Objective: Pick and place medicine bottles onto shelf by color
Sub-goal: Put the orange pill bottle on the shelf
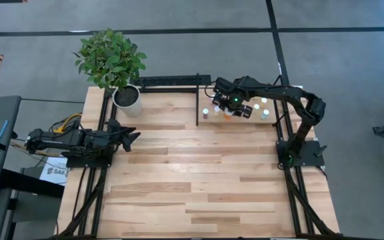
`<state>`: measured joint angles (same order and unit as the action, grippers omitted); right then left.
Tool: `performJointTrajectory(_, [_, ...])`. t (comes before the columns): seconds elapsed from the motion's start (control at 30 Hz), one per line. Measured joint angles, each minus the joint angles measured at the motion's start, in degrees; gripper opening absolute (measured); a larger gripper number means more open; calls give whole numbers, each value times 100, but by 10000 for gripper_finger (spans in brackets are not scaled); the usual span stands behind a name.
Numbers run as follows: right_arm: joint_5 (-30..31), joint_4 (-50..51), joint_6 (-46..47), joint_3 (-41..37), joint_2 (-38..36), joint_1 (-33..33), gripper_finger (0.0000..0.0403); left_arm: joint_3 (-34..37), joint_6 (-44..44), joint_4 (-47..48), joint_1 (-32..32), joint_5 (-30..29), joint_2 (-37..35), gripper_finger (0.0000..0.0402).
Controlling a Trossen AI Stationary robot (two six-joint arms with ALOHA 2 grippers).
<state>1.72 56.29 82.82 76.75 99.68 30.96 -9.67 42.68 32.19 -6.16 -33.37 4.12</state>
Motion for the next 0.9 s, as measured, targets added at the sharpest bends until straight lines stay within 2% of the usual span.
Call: performJointTrajectory(0.9, [28,-39,-384,-2,0,-15,234,0,0,2,0,0,0,210])
